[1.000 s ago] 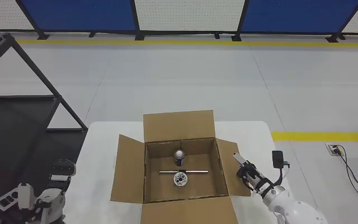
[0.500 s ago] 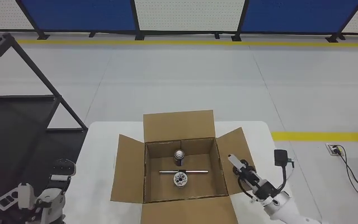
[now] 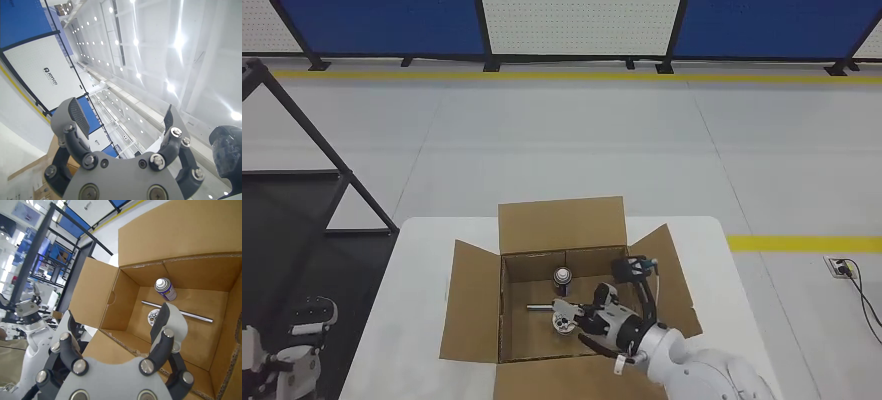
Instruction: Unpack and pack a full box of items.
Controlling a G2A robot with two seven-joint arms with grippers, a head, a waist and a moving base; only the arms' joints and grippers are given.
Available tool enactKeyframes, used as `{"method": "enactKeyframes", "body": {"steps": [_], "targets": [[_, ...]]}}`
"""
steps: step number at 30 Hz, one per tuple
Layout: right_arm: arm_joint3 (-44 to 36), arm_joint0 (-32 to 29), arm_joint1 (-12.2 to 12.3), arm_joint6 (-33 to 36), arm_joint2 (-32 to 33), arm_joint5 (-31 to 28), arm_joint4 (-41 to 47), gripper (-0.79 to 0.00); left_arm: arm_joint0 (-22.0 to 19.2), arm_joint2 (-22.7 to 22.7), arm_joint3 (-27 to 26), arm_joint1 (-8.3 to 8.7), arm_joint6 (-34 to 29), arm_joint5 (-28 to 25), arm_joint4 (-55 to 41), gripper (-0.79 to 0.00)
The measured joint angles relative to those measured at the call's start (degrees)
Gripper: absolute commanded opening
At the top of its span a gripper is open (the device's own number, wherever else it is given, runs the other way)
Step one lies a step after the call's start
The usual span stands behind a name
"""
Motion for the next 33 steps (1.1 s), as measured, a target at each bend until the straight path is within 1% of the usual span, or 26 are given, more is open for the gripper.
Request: {"method": "enactKeyframes", "body": {"steps": [2, 3, 6, 14, 16, 18, 21, 23, 25, 28, 33], "targets": [[1.2, 1.5, -0.2, 0.2, -1.1, 2.7, -1.6, 0.000, 0.2, -0.2, 0.0, -0.02, -0.2, 1.3, -0.5, 0.000], [1.3, 1.6, -0.2, 0.1, -1.1, 3.1, -1.7, 0.000, 0.2, -0.2, 0.0, -0.02, -0.2, 1.4, -0.5, 0.000], [1.1, 1.5, -0.2, 0.1, -1.0, 2.2, -1.4, 0.000, 0.2, -0.2, 0.0, -0.02, -0.2, 1.4, -0.5, 0.000], [1.2, 1.4, -0.2, -0.1, -1.1, 1.9, -1.6, 0.000, 0.1, -0.2, 0.0, -0.02, -0.2, 1.3, -0.5, 0.000], [2.2, 1.3, -0.3, -1.0, -2.7, 0.1, -3.6, 0.000, -0.2, -0.1, 0.0, -0.01, -0.8, 2.1, -0.1, 0.000], [3.8, 2.5, -0.5, -1.1, -4.7, -0.3, -6.4, 0.000, -0.7, -0.1, 0.3, -0.03, -1.1, 3.4, 0.6, 0.000], [7.2, 6.6, -1.5, 0.4, -9.5, 2.0, -11.7, 0.000, -1.3, -0.4, 0.9, -0.12, -1.1, 4.7, 1.4, 0.000], [10.1, 10.3, -2.5, 2.3, -13.4, 3.3, -15.2, 0.000, -1.1, -0.5, 0.8, -0.22, -1.6, 5.4, 0.2, 0.000], [13.2, 14.0, -3.6, 3.9, -16.7, 4.6, -17.4, 0.000, -0.3, -1.3, -0.1, -0.26, -3.0, 6.5, -4.4, 0.000], [18.1, 19.1, -5.5, 6.1, -20.8, 9.2, -20.6, 0.000, 0.6, -3.9, -0.2, -0.29, -4.0, 6.9, -9.0, 0.000], [27.3, 26.4, -9.2, 8.9, -25.4, 15.2, -20.2, 0.000, 1.0, -6.0, 0.3, -0.50, -5.0, 6.8, -12.1, 0.000]]}}
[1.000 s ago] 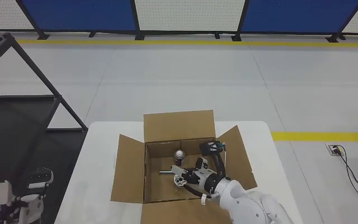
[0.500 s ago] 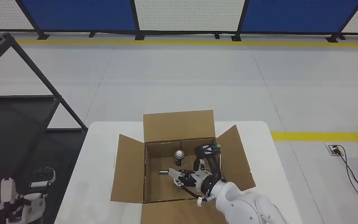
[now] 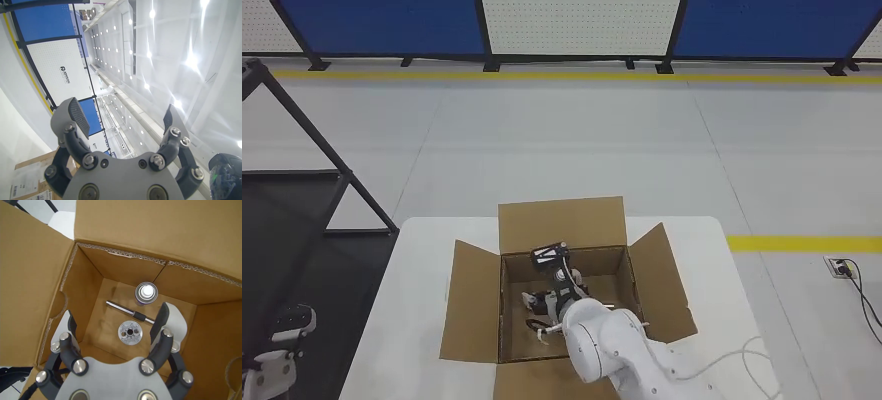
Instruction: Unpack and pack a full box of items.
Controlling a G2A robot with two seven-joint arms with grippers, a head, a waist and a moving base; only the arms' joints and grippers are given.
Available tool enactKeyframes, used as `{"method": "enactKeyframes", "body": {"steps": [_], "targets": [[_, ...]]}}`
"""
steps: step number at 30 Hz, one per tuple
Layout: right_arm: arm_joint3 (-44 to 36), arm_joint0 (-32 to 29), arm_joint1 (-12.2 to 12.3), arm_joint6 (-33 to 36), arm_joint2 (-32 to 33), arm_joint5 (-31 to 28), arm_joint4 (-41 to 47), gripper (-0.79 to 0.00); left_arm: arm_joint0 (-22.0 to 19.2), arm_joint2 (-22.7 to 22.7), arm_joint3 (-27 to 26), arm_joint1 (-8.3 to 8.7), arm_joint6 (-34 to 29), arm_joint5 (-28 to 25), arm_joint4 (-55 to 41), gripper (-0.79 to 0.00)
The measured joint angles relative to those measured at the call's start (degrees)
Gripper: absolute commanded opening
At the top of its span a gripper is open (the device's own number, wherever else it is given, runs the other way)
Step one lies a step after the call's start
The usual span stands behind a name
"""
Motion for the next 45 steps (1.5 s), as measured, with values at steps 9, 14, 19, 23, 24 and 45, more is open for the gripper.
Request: {"method": "enactKeyframes", "body": {"steps": [9, 14, 19, 23, 24, 45], "targets": [[11.5, 5.7, -4.2, 2.8, -2.8, 2.9, 1.7, 0.000, 0.3, -0.6, 0.2, -0.48, -0.2, -0.5, -0.8, 0.000], [15.9, 6.0, -5.3, 1.6, -1.7, 3.5, 2.6, 0.000, 0.3, -0.6, 0.2, -0.48, -0.2, -0.5, -0.8, 0.000], [19.0, 5.4, -6.0, -0.4, 0.1, 2.2, 4.2, 0.000, 0.3, -0.6, 0.2, -0.48, -0.2, -0.5, -0.8, 0.000], [20.6, 5.1, -6.5, -1.7, 1.0, 1.5, 4.8, -0.145, 0.3, -0.6, 0.2, -0.48, -0.2, -0.5, -0.8, 0.000], [20.9, 5.0, -6.6, -2.0, 1.2, 1.5, 4.8, -0.283, 0.3, -0.6, 0.2, -0.48, -0.2, -0.5, -0.8, 0.000], [15.8, 0.0, -6.7, -4.6, 6.6, -0.4, -0.2, -0.785, 0.3, -0.6, 0.2, -0.48, -0.2, -0.5, -0.8, 0.000]]}}
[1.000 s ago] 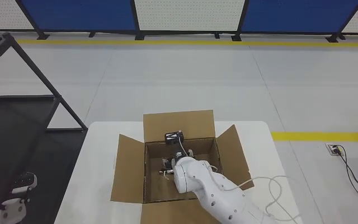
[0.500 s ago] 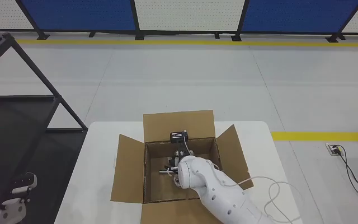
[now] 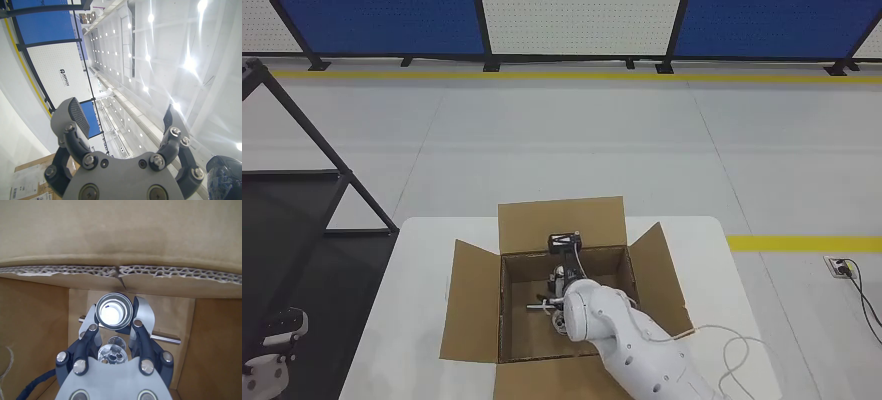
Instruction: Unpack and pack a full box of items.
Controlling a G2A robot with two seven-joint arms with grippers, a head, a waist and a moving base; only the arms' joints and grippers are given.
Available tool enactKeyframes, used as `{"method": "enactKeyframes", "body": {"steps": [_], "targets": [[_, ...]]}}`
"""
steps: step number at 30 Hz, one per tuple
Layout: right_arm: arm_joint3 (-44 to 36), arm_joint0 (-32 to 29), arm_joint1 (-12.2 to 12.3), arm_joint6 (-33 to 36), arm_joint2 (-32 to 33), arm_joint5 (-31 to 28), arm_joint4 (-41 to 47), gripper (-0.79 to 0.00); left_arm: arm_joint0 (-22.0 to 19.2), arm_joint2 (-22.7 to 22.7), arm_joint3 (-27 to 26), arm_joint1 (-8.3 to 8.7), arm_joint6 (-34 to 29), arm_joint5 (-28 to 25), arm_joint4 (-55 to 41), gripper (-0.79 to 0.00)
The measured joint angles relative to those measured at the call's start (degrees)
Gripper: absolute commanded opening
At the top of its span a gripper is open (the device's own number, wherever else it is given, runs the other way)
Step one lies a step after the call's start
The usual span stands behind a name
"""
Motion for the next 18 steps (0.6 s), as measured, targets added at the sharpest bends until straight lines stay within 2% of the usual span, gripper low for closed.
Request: {"method": "enactKeyframes", "body": {"steps": [6, 15, 18], "targets": [[-15.5, -6.8, 2.5, 4.2, 3.3, -1.6, -8.6, -0.785, 0.0, 0.0, 0.0, 0.00, 0.0, 0.0, 0.0, 0.000], [-51.0, -25.8, 6.9, 11.1, 11.1, -9.7, -24.8, -0.785, 0.0, 0.0, 0.0, 0.00, 0.0, 0.0, 0.0, 0.000], [-59.3, -31.0, 7.6, 11.5, 12.8, -11.6, -28.2, -0.785, 0.0, 0.0, 0.0, 0.00, 0.0, 0.0, 0.0, 0.000]]}}
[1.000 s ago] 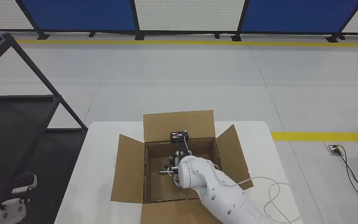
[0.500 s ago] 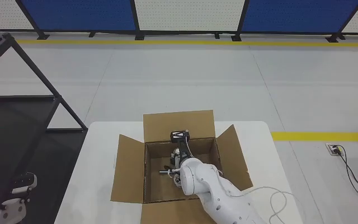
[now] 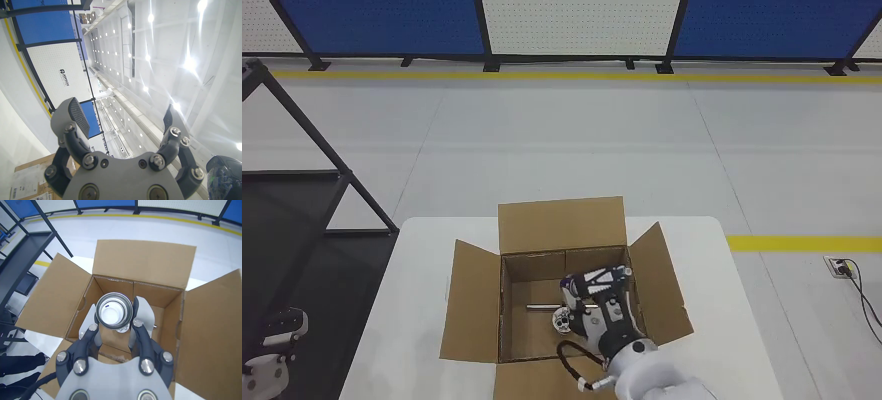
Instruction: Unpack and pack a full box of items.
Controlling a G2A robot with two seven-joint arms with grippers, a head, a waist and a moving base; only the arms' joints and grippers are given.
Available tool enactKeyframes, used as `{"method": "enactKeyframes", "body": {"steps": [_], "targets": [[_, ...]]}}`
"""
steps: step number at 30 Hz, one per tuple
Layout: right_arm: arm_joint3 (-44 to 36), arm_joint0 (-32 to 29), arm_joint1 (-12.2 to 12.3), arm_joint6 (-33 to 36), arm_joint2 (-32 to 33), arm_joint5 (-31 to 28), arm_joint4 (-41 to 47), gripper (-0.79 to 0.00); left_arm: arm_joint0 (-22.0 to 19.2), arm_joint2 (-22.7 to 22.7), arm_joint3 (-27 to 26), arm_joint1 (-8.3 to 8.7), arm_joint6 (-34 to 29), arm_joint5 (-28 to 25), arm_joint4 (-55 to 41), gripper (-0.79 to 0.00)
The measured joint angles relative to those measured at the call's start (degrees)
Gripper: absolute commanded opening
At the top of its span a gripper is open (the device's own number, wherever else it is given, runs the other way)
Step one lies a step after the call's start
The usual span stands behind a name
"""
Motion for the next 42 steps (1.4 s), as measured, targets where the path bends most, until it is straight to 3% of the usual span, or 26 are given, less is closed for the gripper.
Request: {"method": "enactKeyframes", "body": {"steps": [2, 6, 14, 16, 28, 32, 37, 42], "targets": [[-4.4, -3.2, 0.3, -1.5, 1.6, -1.0, -0.8, -0.785, 0.0, 0.0, 0.0, 0.00, 0.0, 0.0, 0.0, 0.000], [-3.6, -6.3, 0.4, -9.3, 5.8, -0.8, 2.7, -0.785, 0.0, 0.0, 0.0, 0.00, 0.0, 0.0, 0.0, 0.000], [-3.7, -15.7, 0.9, -25.9, 20.9, -5.1, 17.1, -0.785, 0.0, 0.0, 0.0, 0.00, 0.0, 0.0, 0.0, 0.000], [-3.7, -17.6, 1.1, -27.1, 23.3, -6.6, 18.6, -0.785, 0.0, 0.0, 0.0, 0.00, 0.0, 0.0, 0.0, 0.000], [-3.6, -17.5, 1.1, -27.2, 23.1, -6.6, 18.6, -0.785, 0.0, 0.0, 0.0, 0.00, 0.0, 0.0, 0.0, 0.000], [-3.6, -17.4, 1.0, -30.9, 23.2, -8.4, 20.8, -0.785, 0.0, 0.0, 0.0, 0.00, 0.0, 0.0, 0.0, 0.000], [-3.7, -16.9, 0.9, -36.9, 26.7, -8.2, 23.2, -0.785, 0.0, 0.0, 0.0, 0.00, 0.0, 0.0, 0.0, 0.000], [-3.7, -16.8, 1.1, -35.8, 31.8, -6.8, 23.0, -0.785, 0.0, 0.0, 0.0, 0.00, 0.0, 0.0, 0.0, 0.000]]}}
